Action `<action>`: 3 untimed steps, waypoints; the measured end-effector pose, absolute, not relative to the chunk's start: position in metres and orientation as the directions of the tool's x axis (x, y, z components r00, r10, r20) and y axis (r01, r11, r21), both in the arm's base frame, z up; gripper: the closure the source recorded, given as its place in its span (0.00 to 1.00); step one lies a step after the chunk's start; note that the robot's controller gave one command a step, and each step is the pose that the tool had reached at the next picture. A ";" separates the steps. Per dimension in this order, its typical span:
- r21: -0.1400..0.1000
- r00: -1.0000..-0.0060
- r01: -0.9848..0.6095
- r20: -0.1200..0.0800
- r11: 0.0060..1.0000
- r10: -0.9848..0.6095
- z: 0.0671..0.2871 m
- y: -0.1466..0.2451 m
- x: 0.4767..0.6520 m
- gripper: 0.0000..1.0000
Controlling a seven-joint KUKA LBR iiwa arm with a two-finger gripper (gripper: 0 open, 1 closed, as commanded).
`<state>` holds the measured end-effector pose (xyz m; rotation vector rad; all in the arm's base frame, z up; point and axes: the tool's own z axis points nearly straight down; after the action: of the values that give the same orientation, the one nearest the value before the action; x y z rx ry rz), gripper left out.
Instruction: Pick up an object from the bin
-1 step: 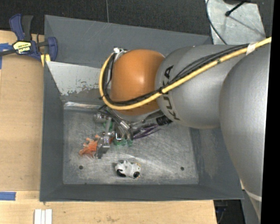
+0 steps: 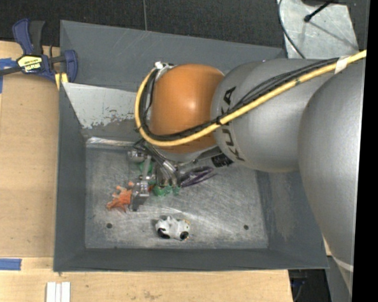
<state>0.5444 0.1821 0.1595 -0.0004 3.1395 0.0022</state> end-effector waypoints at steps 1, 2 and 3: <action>0.001 -0.998 -0.066 -0.008 0.998 -0.066 0.101 0.171 0.553 0.00; 0.000 -0.970 -0.243 -0.004 0.970 -0.243 0.073 0.166 0.556 0.00; 0.003 -1.000 -0.015 -0.006 1.000 -0.015 0.073 0.171 0.551 0.00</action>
Offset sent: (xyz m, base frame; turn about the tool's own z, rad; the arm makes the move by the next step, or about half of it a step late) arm 0.0104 -0.0163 -0.0895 -0.2462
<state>0.5506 0.1706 0.0732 -0.0237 3.1356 0.0051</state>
